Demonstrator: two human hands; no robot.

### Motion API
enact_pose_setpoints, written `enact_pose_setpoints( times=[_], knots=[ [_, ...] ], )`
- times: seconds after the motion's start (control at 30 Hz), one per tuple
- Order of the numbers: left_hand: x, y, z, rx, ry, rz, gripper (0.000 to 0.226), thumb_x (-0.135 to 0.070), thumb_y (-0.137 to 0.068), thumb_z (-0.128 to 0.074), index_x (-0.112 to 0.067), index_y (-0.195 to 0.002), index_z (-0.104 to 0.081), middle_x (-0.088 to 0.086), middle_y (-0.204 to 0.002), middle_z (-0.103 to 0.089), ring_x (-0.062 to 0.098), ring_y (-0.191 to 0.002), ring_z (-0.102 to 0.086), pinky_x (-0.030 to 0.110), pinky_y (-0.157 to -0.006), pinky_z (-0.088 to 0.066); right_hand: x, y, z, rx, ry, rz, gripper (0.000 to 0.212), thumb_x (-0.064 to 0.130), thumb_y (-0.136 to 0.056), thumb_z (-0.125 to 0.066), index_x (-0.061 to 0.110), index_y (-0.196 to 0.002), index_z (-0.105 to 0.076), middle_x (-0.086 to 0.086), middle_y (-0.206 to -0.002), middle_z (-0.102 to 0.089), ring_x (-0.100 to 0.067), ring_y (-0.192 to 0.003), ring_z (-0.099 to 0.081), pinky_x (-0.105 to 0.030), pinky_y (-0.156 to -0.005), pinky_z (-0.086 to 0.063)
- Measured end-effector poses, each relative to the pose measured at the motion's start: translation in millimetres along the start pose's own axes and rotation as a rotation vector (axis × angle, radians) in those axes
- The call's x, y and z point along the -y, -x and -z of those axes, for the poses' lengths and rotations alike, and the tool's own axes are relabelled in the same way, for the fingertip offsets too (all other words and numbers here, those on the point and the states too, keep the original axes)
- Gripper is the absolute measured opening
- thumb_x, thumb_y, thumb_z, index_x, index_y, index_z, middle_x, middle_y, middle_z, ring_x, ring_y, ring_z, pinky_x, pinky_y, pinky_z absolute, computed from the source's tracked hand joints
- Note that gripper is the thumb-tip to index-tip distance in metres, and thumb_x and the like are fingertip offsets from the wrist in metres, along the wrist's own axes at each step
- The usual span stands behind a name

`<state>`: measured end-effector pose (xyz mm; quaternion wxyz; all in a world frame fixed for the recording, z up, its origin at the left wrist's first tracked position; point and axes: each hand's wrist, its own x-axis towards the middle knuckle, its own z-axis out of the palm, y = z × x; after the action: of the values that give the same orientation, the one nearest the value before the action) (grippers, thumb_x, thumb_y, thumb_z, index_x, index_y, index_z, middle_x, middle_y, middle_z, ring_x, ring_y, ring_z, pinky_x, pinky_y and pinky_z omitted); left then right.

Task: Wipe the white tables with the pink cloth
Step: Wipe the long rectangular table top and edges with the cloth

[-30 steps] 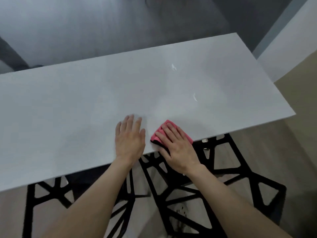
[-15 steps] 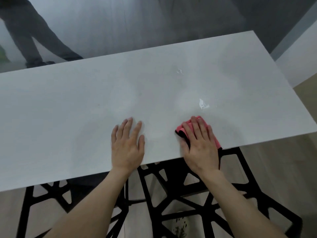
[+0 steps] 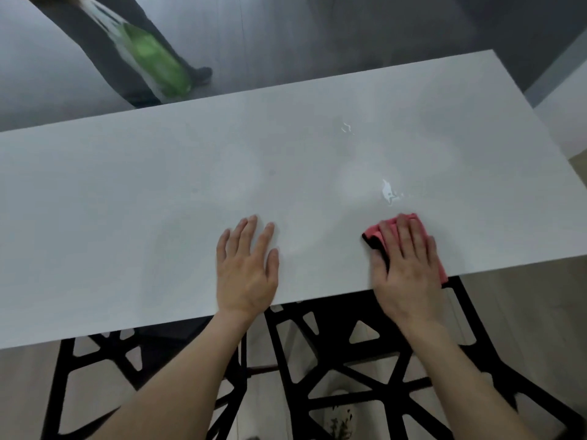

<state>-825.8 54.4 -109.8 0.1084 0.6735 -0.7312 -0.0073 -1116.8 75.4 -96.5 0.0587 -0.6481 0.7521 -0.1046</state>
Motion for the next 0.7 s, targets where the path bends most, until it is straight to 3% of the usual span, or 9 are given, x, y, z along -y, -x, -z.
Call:
enact_pose_setpoints(
  times=[0.07,0.2,0.3,0.37,0.47,0.57,0.7],
  knots=[
    [0,1,-1,-0.007,-0.003,-0.003,0.055,-0.045,-0.114,-0.033,-0.027,-0.165,-0.044,0.007,-0.175,-0.035,0.026,-0.165,-0.025,0.054,-0.133,-0.019,41,3,-9,-0.023,0.019,-0.067,0.065,0.052,-0.113,-0.029,0.02,-0.169,-0.034,-0.008,-0.18,-0.016,-0.026,-0.168,-0.005,-0.054,-0.135,-0.011],
    [0,0,-1,-0.035,0.013,-0.007,0.054,-0.042,-0.113,-0.039,-0.025,-0.163,-0.048,0.009,-0.174,-0.038,0.027,-0.164,-0.029,0.055,-0.133,-0.02,122,8,-28,0.092,-0.07,0.273,0.062,0.052,-0.115,-0.028,0.022,-0.17,-0.031,-0.006,-0.181,-0.014,-0.023,-0.168,0.002,-0.051,-0.135,-0.009],
    [2,1,-2,-0.03,0.008,-0.014,0.054,-0.043,-0.113,-0.037,-0.026,-0.164,-0.046,0.008,-0.174,-0.036,0.025,-0.165,-0.026,0.055,-0.133,-0.02,95,5,-25,0.101,-0.074,0.433,0.061,0.051,-0.114,-0.03,0.025,-0.17,-0.031,-0.001,-0.181,-0.015,-0.017,-0.168,-0.001,-0.05,-0.135,-0.015],
    [2,1,-1,-0.022,0.01,-0.009,0.054,-0.044,-0.113,-0.034,-0.027,-0.164,-0.045,0.007,-0.175,-0.036,0.025,-0.165,-0.025,0.055,-0.133,-0.019,46,6,-15,0.074,-0.051,0.4,0.061,0.05,-0.113,-0.032,0.028,-0.17,-0.032,0.003,-0.18,-0.016,-0.016,-0.168,-0.004,-0.052,-0.134,-0.018],
    [-1,1,-1,-0.012,0.005,0.0,0.055,-0.045,-0.114,-0.033,-0.027,-0.165,-0.044,0.007,-0.175,-0.035,0.025,-0.166,-0.024,0.055,-0.134,-0.018,-11,7,-1,0.017,-0.015,0.132,0.062,0.052,-0.113,-0.029,0.028,-0.171,-0.028,0.005,-0.181,-0.01,-0.015,-0.168,-0.002,-0.054,-0.135,-0.016],
    [-1,1,-1,-0.022,0.005,-0.006,0.054,-0.043,-0.113,-0.036,-0.026,-0.164,-0.045,0.008,-0.174,-0.036,0.026,-0.165,-0.025,0.055,-0.133,-0.019,28,9,-8,-0.033,0.024,-0.071,0.064,0.05,-0.113,-0.031,0.02,-0.17,-0.031,-0.006,-0.181,-0.013,-0.024,-0.168,-0.003,-0.055,-0.135,-0.012],
    [-1,-1,0,-0.038,0.013,-0.01,0.053,-0.04,-0.112,-0.04,-0.025,-0.162,-0.049,0.01,-0.173,-0.038,0.028,-0.164,-0.029,0.056,-0.132,-0.022,123,7,-32,0.047,-0.061,0.214,0.061,0.05,-0.115,-0.034,0.02,-0.168,-0.036,-0.008,-0.18,-0.019,-0.024,-0.168,-0.003,-0.052,-0.135,-0.011]
  ],
)
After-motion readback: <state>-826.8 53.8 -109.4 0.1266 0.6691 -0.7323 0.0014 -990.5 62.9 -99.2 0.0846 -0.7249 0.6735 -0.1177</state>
